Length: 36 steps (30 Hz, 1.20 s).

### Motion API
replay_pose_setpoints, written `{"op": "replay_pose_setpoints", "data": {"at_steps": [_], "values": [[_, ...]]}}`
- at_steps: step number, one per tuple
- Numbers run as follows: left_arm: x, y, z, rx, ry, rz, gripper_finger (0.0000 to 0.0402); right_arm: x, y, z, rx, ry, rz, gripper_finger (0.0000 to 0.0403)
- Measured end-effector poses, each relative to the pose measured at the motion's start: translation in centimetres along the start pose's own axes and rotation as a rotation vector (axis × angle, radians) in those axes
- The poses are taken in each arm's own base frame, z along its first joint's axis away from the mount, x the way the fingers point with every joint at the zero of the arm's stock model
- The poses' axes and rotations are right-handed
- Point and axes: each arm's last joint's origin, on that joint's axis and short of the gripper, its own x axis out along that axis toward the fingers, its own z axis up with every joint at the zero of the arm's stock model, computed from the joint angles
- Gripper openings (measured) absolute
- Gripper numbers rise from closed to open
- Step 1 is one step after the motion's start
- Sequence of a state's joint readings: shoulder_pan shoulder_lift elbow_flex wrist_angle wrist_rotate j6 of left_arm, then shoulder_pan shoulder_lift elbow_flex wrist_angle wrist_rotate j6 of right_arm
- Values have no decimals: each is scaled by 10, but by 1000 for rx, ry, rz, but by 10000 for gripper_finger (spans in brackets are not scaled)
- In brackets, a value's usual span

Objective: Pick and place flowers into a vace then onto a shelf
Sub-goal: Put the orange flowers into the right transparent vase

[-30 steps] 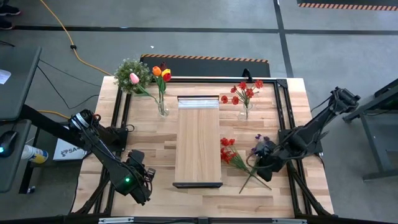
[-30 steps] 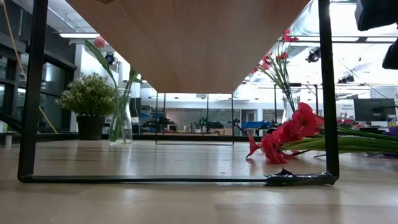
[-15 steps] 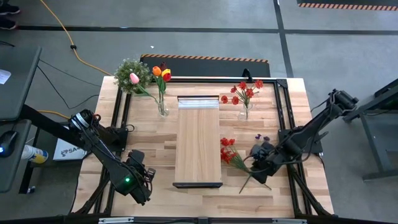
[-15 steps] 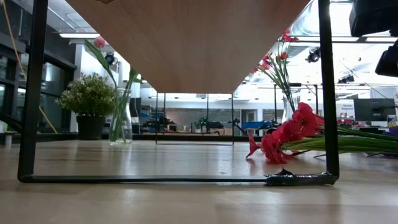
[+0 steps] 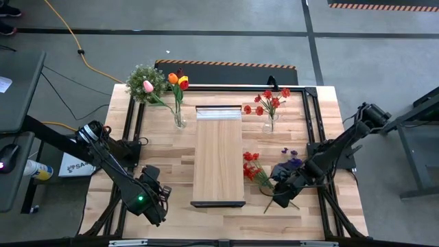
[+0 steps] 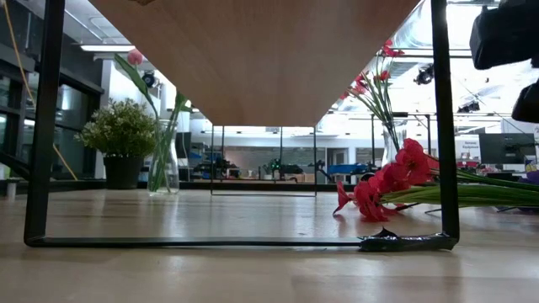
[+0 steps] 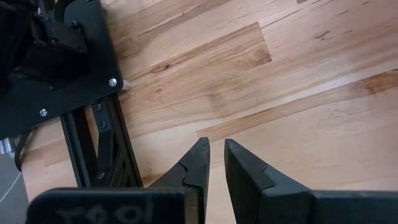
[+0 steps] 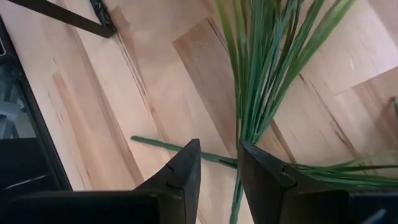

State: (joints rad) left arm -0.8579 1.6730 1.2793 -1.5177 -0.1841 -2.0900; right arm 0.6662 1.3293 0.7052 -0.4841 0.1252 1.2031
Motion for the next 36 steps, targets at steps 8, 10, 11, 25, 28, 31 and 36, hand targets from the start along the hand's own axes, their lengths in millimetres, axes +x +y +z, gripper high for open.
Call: {"op": "replay_pose_setpoints", "data": {"at_steps": [8,10,11,25,28,31,36], "values": [[0,0,0,21,-3,-2,85,12,-1,7,19,16,-10,99],[0,0,0,21,-3,-2,85,15,-2,9,24,23,-21,99],[0,0,0,21,-3,-2,85,17,-3,9,26,29,-27,99],[0,0,0,21,-5,-3,85,36,-6,9,18,67,-87,99],[0,0,0,21,-5,-4,85,38,-7,8,17,71,-97,99],[0,0,0,21,-6,-4,85,38,-7,8,16,68,-99,99],[0,0,0,21,-6,-5,85,38,-7,8,12,63,-102,99]]}}
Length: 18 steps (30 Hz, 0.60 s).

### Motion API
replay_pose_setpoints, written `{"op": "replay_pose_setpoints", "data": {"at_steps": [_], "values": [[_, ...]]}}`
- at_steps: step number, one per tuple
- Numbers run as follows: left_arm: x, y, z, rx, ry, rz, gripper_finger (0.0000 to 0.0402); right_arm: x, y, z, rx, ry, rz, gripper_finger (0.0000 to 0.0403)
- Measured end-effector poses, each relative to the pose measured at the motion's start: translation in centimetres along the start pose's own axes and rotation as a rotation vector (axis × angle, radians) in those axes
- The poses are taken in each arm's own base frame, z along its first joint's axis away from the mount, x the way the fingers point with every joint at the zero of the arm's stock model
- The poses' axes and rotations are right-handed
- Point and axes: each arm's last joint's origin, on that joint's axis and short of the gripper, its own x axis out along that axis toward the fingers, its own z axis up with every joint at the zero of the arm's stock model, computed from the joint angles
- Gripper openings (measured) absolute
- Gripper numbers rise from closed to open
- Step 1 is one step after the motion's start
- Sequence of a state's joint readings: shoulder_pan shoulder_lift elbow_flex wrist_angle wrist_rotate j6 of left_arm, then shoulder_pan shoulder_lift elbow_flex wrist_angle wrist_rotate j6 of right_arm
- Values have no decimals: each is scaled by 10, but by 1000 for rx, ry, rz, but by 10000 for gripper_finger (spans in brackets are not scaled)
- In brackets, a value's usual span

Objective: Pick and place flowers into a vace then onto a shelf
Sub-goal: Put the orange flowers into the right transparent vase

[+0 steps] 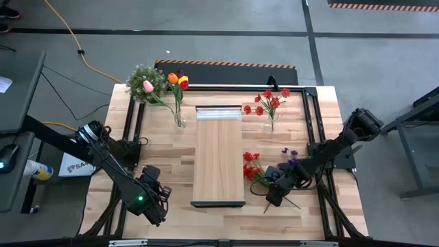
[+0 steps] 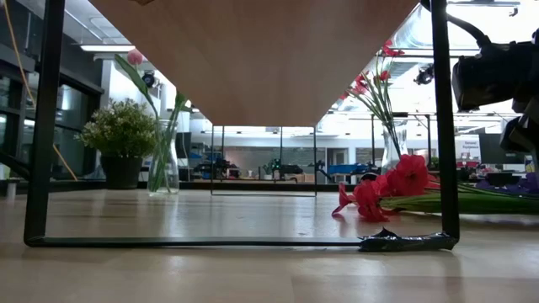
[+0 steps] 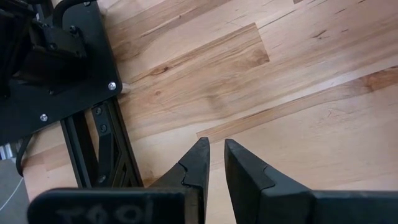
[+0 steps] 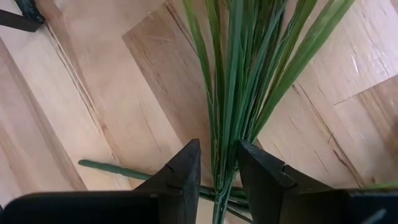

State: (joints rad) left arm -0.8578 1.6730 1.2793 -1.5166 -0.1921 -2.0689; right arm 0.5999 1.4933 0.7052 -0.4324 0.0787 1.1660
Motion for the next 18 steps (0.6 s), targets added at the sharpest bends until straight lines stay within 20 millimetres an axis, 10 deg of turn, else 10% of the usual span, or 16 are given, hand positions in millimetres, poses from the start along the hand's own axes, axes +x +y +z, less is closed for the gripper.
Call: {"op": "replay_pose_setpoints", "data": {"at_steps": [18], "values": [[0,0,0,1,-12,-5,85,0,-4,-2,1,26,-36,99]]}}
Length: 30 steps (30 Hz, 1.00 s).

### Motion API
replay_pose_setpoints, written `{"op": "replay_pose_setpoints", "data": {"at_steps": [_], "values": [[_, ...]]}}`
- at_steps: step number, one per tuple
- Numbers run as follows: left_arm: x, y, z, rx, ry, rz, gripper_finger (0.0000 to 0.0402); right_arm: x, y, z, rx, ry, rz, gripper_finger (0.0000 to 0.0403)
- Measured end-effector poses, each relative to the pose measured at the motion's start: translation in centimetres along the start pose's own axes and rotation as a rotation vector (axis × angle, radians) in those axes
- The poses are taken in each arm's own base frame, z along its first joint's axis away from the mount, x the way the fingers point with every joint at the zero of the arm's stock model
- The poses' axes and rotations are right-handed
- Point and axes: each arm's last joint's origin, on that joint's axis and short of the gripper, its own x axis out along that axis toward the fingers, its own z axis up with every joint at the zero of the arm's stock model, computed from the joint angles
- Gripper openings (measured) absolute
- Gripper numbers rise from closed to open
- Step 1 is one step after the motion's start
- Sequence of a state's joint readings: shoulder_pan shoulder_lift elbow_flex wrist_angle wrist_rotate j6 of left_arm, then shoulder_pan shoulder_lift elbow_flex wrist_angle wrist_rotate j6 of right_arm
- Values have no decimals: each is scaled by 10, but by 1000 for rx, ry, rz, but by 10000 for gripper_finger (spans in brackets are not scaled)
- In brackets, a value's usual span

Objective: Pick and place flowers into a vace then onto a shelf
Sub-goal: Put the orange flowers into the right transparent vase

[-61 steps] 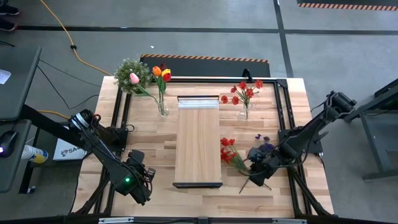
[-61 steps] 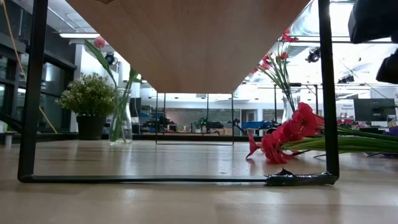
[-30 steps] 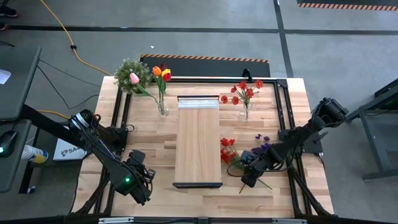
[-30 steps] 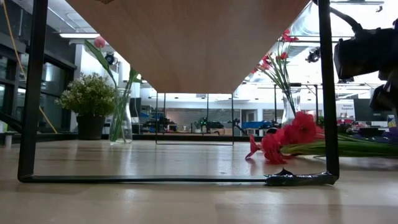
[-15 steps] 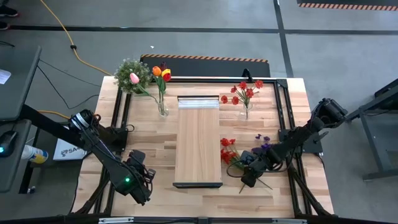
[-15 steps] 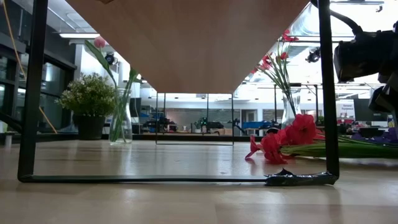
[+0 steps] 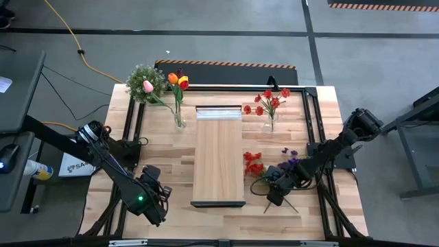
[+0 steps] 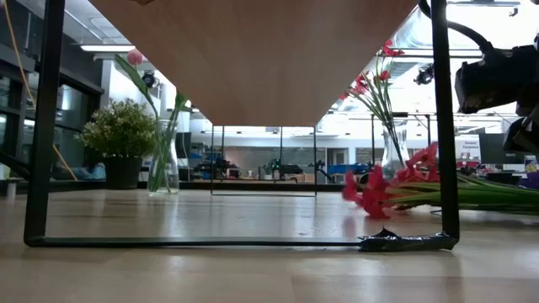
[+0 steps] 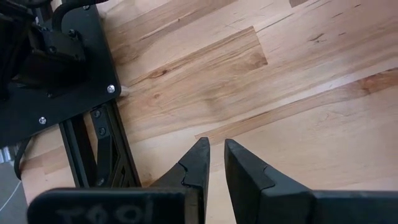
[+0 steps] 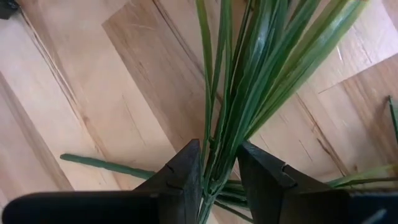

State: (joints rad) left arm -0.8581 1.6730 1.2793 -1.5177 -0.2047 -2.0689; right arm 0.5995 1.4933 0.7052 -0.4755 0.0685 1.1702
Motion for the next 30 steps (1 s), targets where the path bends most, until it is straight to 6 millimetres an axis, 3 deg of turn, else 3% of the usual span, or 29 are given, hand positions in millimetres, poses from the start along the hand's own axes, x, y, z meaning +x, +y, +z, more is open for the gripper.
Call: {"op": "replay_pose_setpoints", "data": {"at_steps": [8,19,30], "values": [[0,0,0,2,-9,-5,85,0,0,0,45,-13,-7,93],[0,0,0,26,-9,-5,85,0,0,1,81,-26,-8,8],[0,0,0,26,-14,-8,85,0,0,1,137,-27,-9,7]]}}
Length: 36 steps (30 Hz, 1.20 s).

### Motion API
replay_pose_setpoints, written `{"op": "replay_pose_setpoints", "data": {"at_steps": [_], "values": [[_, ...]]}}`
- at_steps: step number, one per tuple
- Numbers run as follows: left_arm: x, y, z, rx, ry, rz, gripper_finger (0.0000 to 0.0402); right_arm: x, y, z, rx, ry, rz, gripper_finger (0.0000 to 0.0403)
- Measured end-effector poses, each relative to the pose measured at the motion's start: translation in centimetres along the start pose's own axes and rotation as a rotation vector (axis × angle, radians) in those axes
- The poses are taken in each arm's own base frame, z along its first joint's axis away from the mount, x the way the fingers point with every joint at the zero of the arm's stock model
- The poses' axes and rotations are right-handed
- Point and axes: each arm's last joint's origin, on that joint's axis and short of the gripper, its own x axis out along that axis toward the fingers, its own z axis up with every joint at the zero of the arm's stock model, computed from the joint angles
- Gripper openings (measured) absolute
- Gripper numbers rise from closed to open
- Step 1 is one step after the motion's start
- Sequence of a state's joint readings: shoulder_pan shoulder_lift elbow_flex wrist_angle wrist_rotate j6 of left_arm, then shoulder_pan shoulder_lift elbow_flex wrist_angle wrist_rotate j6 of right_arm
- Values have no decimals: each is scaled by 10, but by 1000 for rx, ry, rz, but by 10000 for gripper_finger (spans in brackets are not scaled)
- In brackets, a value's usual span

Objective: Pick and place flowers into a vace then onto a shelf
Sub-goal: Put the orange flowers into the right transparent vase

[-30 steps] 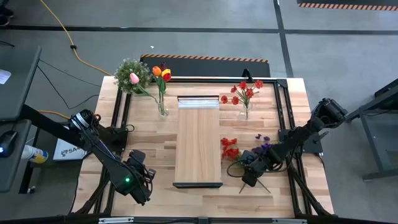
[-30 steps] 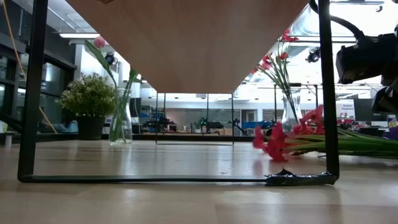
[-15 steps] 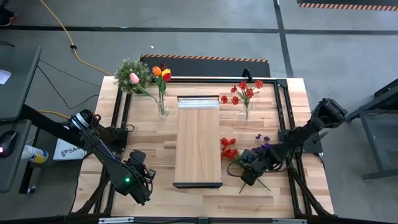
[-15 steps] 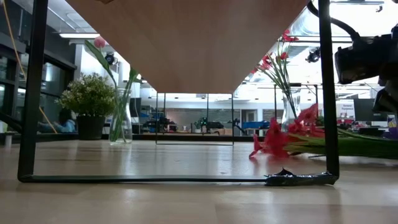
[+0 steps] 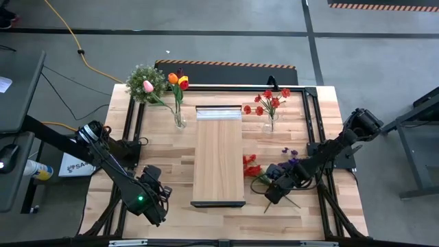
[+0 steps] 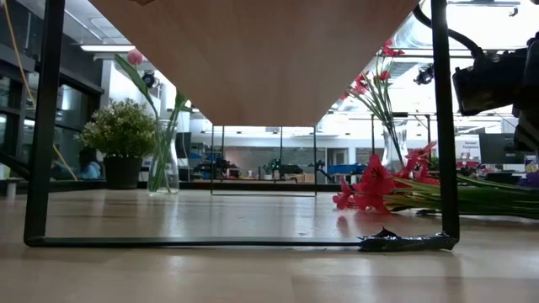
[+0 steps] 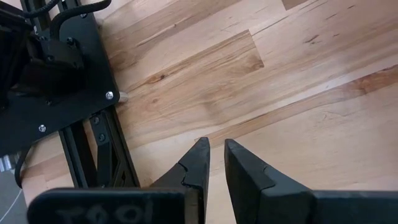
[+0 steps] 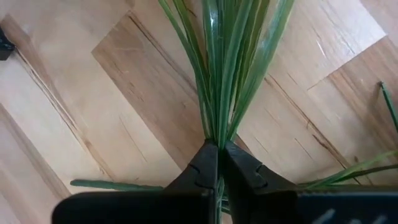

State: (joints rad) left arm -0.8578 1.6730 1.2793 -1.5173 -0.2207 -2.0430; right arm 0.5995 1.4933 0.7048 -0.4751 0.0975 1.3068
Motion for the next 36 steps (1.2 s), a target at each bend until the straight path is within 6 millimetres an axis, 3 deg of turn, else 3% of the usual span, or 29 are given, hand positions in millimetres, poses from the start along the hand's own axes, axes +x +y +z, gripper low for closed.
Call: {"op": "replay_pose_setpoints", "data": {"at_steps": [8,24,36], "values": [[0,0,0,0,-1,-1,85,-10,-5,0,36,-16,-14,4],[0,0,0,0,-2,-1,85,-75,-18,9,150,-241,176,1],[0,0,0,0,-2,0,85,-99,-36,6,155,-247,195,1]]}}
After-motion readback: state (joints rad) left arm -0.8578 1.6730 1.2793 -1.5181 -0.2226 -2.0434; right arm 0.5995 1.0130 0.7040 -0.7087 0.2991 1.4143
